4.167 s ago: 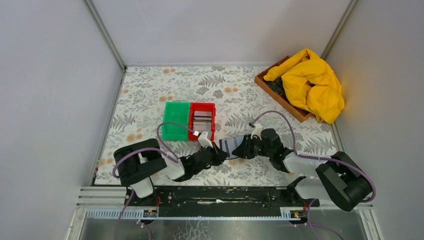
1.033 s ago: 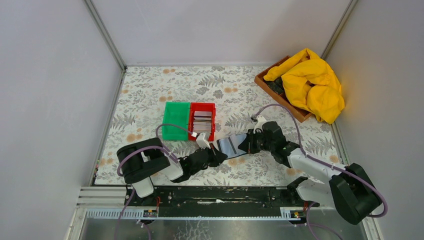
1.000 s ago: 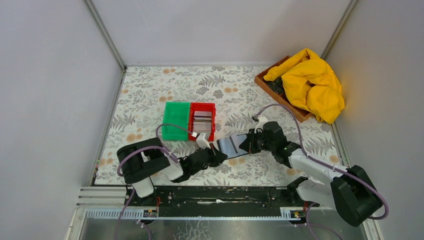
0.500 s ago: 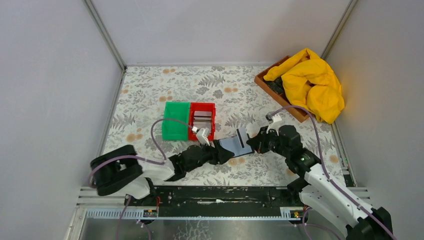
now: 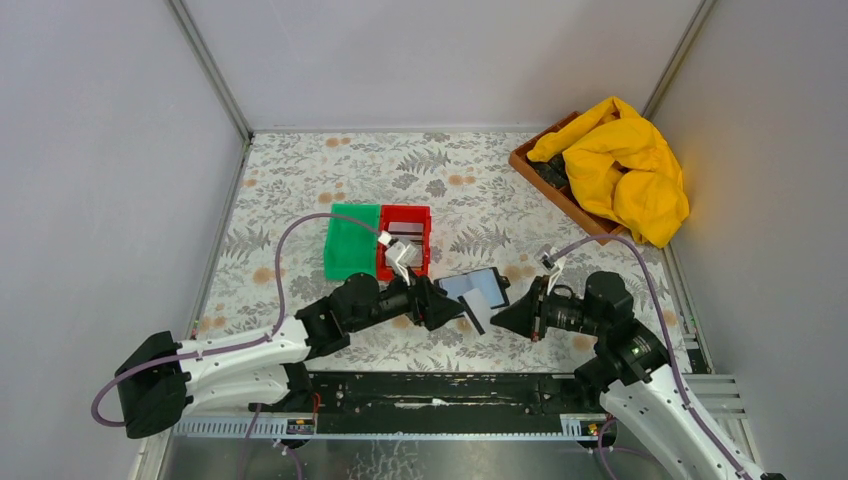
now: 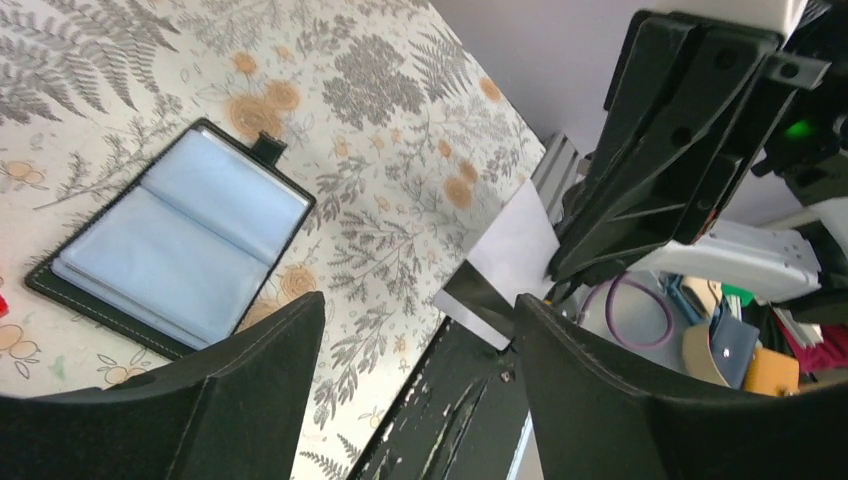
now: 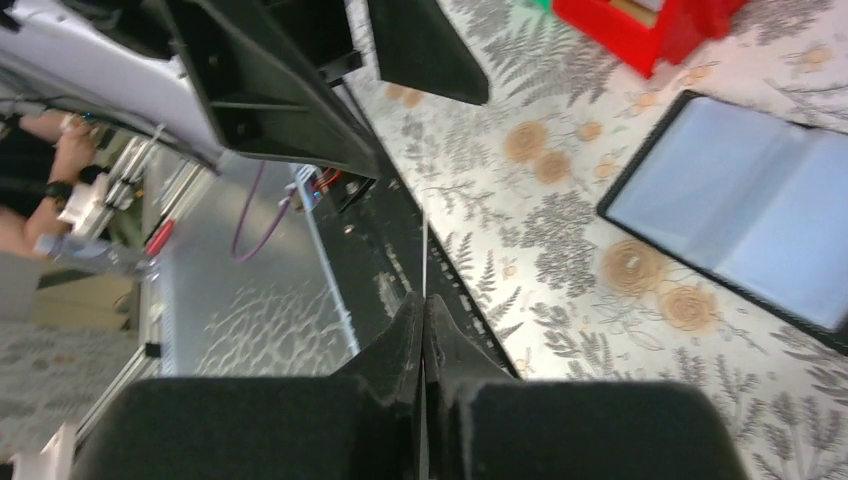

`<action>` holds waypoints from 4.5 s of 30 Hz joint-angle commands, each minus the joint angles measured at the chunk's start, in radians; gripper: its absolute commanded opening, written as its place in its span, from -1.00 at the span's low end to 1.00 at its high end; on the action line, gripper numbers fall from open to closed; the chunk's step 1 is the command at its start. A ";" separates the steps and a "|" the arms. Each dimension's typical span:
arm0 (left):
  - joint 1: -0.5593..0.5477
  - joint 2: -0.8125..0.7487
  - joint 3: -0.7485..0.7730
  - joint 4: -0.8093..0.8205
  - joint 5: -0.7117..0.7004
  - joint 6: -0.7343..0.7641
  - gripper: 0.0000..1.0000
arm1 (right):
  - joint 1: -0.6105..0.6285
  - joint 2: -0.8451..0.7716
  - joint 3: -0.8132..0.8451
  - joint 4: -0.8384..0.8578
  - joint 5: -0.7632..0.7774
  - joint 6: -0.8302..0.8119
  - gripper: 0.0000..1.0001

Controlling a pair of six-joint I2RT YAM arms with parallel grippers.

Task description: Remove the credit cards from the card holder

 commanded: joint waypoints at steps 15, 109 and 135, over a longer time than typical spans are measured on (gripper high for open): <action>0.009 -0.017 -0.026 0.057 0.237 0.085 -0.23 | -0.004 -0.008 -0.045 0.063 -0.224 0.065 -0.99; 0.579 0.664 0.502 -0.273 -0.165 -0.152 -0.81 | -0.005 -0.102 -0.029 -0.068 0.265 0.026 0.17; 0.491 0.553 0.559 -0.325 -0.204 -0.006 -1.00 | -0.004 -0.093 -0.033 -0.060 0.273 0.026 0.18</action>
